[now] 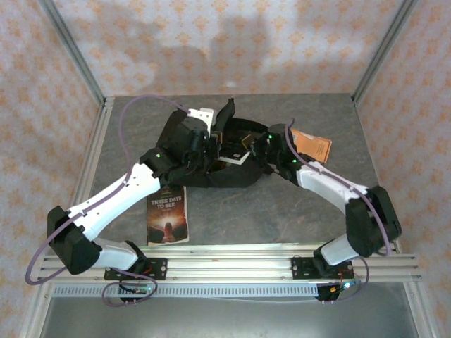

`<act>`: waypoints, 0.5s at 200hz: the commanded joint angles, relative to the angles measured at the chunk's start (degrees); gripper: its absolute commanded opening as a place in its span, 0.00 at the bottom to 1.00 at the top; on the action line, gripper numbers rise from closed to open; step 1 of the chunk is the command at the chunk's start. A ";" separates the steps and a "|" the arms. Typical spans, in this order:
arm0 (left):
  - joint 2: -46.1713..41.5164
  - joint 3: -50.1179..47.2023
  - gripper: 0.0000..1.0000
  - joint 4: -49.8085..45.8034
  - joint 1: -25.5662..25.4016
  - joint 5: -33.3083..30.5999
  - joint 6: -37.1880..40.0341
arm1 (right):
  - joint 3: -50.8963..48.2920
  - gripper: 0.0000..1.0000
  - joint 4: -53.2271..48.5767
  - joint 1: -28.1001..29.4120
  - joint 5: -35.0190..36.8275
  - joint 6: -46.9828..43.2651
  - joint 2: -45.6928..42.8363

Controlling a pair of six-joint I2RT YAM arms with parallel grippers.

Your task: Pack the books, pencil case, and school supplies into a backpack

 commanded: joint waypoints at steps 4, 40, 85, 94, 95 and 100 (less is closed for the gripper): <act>-0.31 2.14 0.00 6.73 0.77 -1.40 -0.82 | 4.75 0.00 15.77 0.10 -9.01 -0.97 3.96; 1.23 3.38 0.00 7.58 1.28 -0.42 0.16 | 10.12 0.00 22.70 0.31 -13.66 -1.03 16.70; 4.27 5.19 0.00 8.04 2.16 1.38 0.22 | 25.11 0.14 12.74 2.02 -13.70 -6.21 30.75; 5.23 5.91 0.00 7.64 2.48 1.43 0.00 | 28.08 0.30 9.12 2.39 -12.91 -7.71 32.69; 5.41 6.00 0.00 7.61 2.50 1.43 -0.05 | 28.37 0.32 8.83 2.41 -12.87 -7.89 32.87; 5.92 6.50 0.00 7.23 2.74 1.38 -0.33 | 29.69 0.41 7.65 2.59 -12.55 -8.98 33.56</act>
